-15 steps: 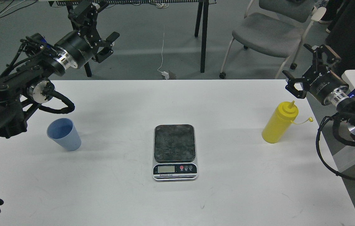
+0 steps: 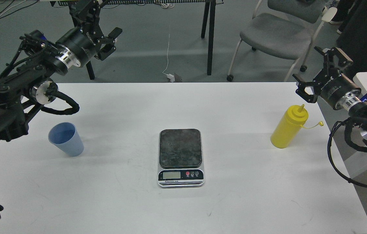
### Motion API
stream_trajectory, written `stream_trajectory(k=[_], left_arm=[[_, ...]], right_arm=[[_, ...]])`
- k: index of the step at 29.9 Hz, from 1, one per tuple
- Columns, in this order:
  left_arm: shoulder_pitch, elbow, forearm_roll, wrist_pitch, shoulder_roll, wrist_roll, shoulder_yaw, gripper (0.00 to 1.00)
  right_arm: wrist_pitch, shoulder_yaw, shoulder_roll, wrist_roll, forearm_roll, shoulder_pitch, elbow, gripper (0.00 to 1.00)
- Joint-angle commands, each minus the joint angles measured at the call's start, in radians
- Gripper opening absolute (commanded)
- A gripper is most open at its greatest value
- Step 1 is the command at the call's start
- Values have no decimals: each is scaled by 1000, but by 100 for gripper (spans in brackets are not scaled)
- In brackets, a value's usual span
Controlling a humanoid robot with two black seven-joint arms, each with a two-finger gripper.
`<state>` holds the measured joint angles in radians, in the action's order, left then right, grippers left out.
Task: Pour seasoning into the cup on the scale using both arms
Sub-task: 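Lower the left gripper toward the light-blue cup, then close the left gripper around the light-blue cup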
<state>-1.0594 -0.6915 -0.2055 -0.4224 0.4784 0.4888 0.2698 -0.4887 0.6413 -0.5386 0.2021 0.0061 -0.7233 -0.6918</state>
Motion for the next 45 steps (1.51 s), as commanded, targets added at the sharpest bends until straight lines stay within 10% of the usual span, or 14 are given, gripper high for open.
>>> stream_trajectory(k=[1, 18, 28, 45], left_arm=[[2, -3, -29, -24, 34, 0, -43, 100], [1, -122, -922, 54, 453, 0, -241, 100], [157, -106, -1158, 275, 448, 0, -273, 100], [272, -45, -1158, 330, 365, 0, -276, 100]], right_arm=[[0, -2, 2, 0, 0, 1, 0, 99], [0, 5, 8, 0, 0, 12, -2, 99], [0, 5, 9, -1, -2, 12, -2, 99], [0, 1, 9, 0, -2, 10, -2, 99]])
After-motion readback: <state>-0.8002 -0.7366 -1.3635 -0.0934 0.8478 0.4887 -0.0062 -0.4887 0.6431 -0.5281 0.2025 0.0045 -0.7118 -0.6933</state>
